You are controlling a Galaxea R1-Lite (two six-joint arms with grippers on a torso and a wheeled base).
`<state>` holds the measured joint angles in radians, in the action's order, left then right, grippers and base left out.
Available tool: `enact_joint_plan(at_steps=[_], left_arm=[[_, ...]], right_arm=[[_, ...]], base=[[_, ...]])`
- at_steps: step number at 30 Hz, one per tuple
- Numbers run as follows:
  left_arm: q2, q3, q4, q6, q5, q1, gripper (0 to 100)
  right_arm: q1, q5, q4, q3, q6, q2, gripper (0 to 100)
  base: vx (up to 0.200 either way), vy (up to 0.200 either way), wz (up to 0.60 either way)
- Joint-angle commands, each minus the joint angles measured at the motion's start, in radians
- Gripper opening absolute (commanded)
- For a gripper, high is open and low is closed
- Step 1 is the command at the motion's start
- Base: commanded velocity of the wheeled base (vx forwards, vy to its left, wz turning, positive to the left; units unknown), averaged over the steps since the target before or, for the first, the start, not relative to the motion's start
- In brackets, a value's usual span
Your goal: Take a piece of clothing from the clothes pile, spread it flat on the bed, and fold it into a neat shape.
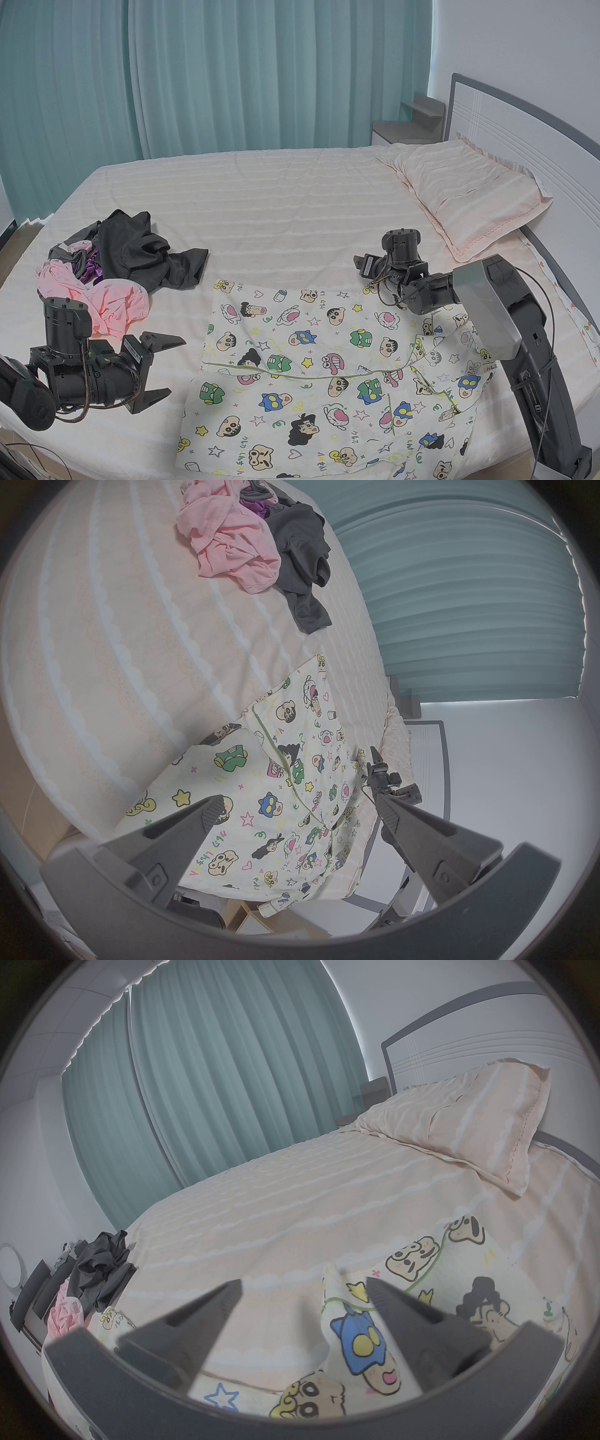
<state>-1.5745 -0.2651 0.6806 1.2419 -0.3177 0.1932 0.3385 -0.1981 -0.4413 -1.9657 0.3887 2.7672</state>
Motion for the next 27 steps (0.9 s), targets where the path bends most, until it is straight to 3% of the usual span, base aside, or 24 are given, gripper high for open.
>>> enact_joint_plan(at_steps=[1,6,9,15,21,27], left_arm=[[0.001,0.0,0.0,0.001,0.0,0.0,100],[0.001,0.0,0.0,-0.001,0.0,0.0,100],[0.002,0.0,0.0,-0.001,0.0,0.0,100],[0.014,0.001,0.0,0.002,-0.018,0.002,100],[0.056,0.014,-0.001,0.019,-0.041,0.002,100],[0.083,0.038,-0.001,0.014,-0.043,0.028,100]], right_arm=[[-0.019,-0.006,0.001,0.019,0.001,-0.031,100],[-0.058,-0.017,-0.01,0.197,0.002,-0.175,100],[-0.076,0.005,-0.039,0.387,-0.001,-0.294,100],[-0.098,0.051,-0.266,0.774,0.001,-0.506,100],[-0.144,0.083,-0.465,1.082,0.013,-0.667,100],[-0.15,0.091,-0.563,1.366,0.119,-0.856,100]], base=[[0.0,0.0,0.0],[0.0,0.0,0.0],[0.0,0.0,0.0],[0.0,0.0,0.0],[-0.2,0.0,0.0],[-0.2,0.0,0.0]])
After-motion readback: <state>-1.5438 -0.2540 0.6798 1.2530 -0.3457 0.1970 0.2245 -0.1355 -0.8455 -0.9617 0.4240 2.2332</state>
